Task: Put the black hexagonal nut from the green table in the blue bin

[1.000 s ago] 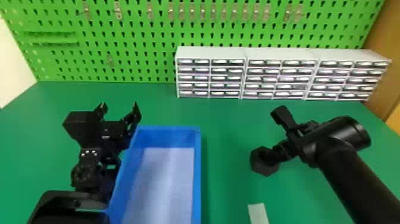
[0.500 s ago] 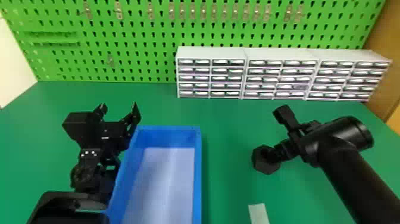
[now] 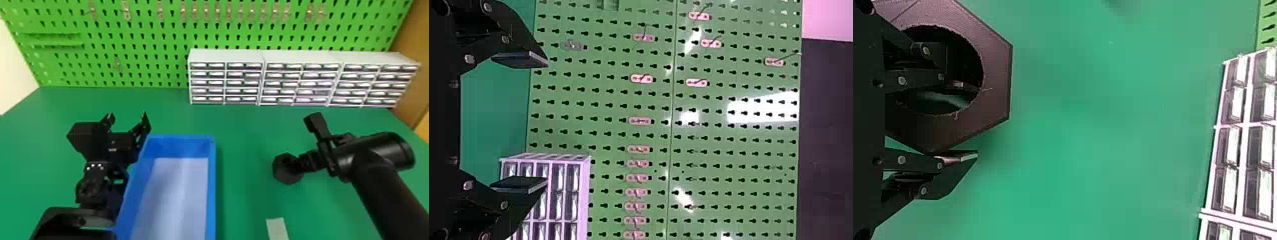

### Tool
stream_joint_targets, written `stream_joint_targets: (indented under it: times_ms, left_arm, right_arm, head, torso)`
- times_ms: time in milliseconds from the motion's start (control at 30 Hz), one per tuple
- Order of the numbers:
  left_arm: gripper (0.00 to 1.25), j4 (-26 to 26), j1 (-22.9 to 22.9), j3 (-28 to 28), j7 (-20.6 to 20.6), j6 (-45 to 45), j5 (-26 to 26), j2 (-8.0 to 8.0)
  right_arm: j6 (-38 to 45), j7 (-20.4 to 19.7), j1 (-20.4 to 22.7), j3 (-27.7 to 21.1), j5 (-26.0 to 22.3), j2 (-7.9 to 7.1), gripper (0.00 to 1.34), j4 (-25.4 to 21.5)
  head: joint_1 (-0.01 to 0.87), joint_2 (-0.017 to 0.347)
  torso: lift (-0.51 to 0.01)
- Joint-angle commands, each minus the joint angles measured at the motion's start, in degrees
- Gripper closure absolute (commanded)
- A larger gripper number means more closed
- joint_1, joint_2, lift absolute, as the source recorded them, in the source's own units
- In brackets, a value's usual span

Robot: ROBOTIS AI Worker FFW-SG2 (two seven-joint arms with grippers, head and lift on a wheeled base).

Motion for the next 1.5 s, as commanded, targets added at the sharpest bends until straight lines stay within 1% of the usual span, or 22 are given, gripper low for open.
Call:
stream_joint_targets:
  times_ms: [0, 267, 367, 600, 867, 1000, 1200, 1467]
  left_arm:
    - [0.42, 0.0, 0.1, 0.0, 0.0, 0.0, 0.0, -0.04]
    - [0.42, 0.0, 0.3, -0.1, 0.0, 0.0, 0.0, 0.04]
    - [0.41, 0.0, 0.3, -0.1, 0.0, 0.0, 0.0, -0.04]
    - [0.41, 0.0, 0.3, -0.2, 0.0, 0.0, -0.1, -0.04]
    - [0.41, 0.0, 0.4, -0.1, 0.0, 0.0, -0.3, 0.04]
    - [0.41, 0.1, 0.7, -0.1, 0.3, 0.0, -0.3, -0.04]
    - [0.42, 0.1, 0.7, -0.1, 0.4, 0.0, -0.4, -0.04]
    - [0.42, 0.1, 0.6, 0.1, 0.4, 0.0, -0.5, -0.04]
  right_arm:
    - [0.2, 0.0, 0.7, -1.9, -0.5, 0.15, 0.92, -2.5]
    - [1.2, 0.0, 2.0, -4.9, -1.9, 0.41, 0.92, -7.5]
    - [1.2, 0.0, 2.7, -5.9, -3.2, 0.41, 0.92, -9.4]
    - [2.1, 0.0, 4.4, -7.5, -4.8, 0.59, 0.92, -16.3]
    - [1.2, -0.3, 6.4, -8.7, -7.9, 1.64, 0.92, -24.2]
    - [1.0, -2.0, 8.0, -8.5, -11.7, 1.99, 0.92, -28.6]
    - [2.2, -2.2, 9.1, -6.5, -15.2, 1.82, 0.92, -34.6]
    - [4.6, -2.3, 9.9, -2.2, -19.8, 1.38, 0.92, -40.0]
  head:
    - [0.657, 0.057]
    - [0.657, 0.057]
    - [0.657, 0.057]
    - [0.657, 0.057]
    - [0.657, 0.057]
    - [0.657, 0.057]
    - [0.657, 0.057]
    - [0.657, 0.057]
  torso:
    - [-0.095]
    - [-0.095]
    - [-0.095]
    - [-0.095]
    - [-0.095]
    - [-0.095]
    - [-0.095]
    - [-0.095]
